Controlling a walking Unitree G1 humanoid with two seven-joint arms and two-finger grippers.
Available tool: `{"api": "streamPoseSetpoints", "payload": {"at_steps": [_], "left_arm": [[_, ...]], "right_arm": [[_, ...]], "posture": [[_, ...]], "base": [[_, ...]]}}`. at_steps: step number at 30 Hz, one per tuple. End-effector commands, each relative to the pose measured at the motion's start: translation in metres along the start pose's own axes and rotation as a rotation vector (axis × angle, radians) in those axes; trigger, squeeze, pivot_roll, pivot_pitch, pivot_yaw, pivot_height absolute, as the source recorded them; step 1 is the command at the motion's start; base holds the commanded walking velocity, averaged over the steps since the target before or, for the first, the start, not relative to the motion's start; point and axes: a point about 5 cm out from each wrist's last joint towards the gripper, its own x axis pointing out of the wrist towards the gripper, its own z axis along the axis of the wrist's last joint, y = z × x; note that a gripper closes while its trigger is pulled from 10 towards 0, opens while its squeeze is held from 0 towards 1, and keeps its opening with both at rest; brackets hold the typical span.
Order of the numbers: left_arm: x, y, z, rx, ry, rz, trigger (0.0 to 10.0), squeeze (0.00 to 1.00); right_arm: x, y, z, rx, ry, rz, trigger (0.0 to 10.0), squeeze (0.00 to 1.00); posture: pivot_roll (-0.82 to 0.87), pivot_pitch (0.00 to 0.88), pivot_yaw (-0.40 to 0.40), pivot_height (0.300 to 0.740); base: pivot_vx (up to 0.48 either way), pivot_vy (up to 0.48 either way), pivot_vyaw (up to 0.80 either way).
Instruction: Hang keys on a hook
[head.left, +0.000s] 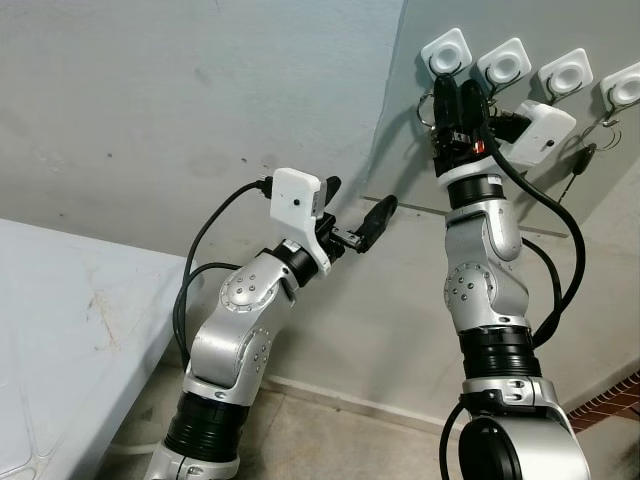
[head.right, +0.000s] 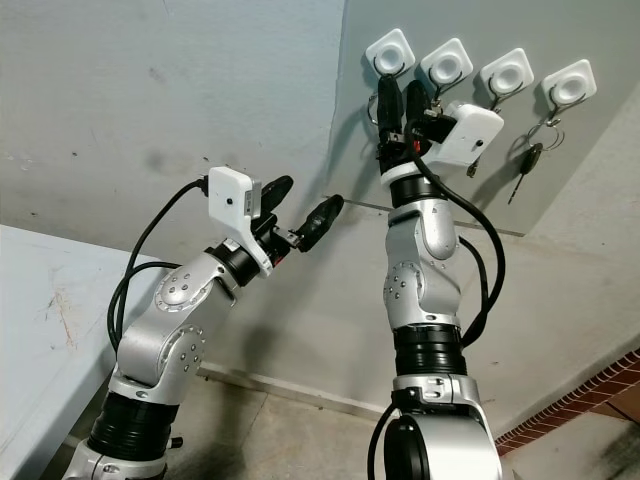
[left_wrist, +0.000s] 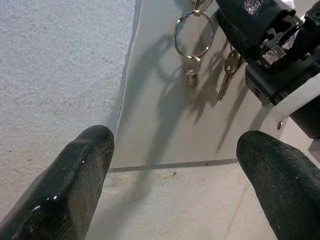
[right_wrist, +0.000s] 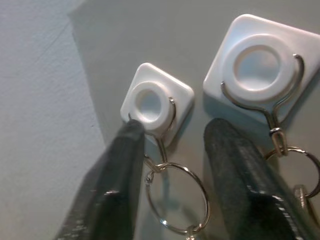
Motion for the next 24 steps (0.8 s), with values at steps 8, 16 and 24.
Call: {"api": "streamPoseSetpoints", "payload": {"at_steps": [8, 16, 24], "left_arm": [[-0.003, 0.003, -0.001, 0.022, -0.008, 0.028, 10.0, 0.0], [-0.005, 0.005, -0.005, 0.036, -0.002, 0.04, 10.0, 0.0], [-0.015, 0.015, -0.026, 0.063, 0.047, 0.082, 10.0, 0.0]], "right_arm": [[-0.022, 0.004, -0.004, -0.022, -0.002, 0.117, 10.0, 0.0], [-0.034, 0.004, -0.006, -0.03, 0.008, 0.145, 10.0, 0.0], [-0.075, -0.007, -0.026, -0.064, 0.124, 0.14, 10.0, 0.0]], "posture": [[-0.01, 0.021, -0.044, 0.74], [-0.02, 0.022, -0.04, 0.74], [-0.02, 0.02, -0.035, 0.74]], "base": [[0.0, 0.0, 0.0], [0.0, 0.0, 0.0], [0.0, 0.0, 0.0]]}}
